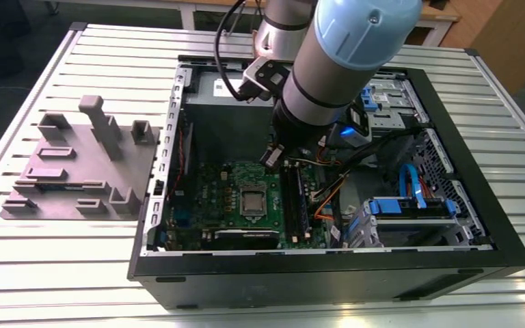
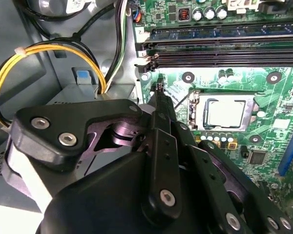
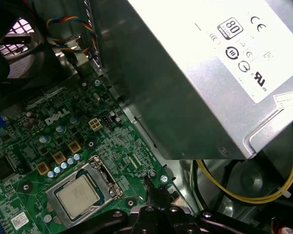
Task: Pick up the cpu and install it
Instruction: 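Install the first cpu locking lever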
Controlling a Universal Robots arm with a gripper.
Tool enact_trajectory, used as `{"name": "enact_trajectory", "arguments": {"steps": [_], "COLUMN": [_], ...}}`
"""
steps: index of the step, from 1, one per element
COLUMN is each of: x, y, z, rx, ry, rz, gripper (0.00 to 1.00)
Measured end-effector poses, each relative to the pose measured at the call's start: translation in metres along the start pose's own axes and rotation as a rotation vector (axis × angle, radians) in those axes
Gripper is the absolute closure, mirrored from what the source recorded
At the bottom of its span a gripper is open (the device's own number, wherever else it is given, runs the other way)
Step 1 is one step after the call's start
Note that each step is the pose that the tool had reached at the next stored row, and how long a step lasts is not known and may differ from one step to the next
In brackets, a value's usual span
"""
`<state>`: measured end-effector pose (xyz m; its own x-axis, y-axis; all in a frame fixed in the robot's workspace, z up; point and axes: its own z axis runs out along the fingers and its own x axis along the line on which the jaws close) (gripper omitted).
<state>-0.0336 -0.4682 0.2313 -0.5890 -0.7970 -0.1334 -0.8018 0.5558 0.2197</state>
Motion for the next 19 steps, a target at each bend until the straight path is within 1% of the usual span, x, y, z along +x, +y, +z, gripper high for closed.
{"name": "enact_trajectory", "arguments": {"steps": [2, 5, 10, 12, 16, 19], "x": [0.0002, 0.0006, 0.0019, 0.0029, 0.0047, 0.0057], "y": [0.0005, 0.0013, 0.0011, 0.0008, 0.0001, 0.0012], "z": [-0.0006, -0.0011, -0.0016, -0.0018, -0.0022, -0.0021], "rx": [0.0024, 0.0077, 0.0144, 0.0156, 0.0165, 0.0158], "ry": [0.0033, 0.0105, 0.0197, 0.0213, 0.0225, 0.0236], "rz": [0.001, 0.001, 0.003, 0.003, 0.003, -0.003], "gripper": [0.9, 0.9, 0.9, 0.9, 0.9, 0.9]}}
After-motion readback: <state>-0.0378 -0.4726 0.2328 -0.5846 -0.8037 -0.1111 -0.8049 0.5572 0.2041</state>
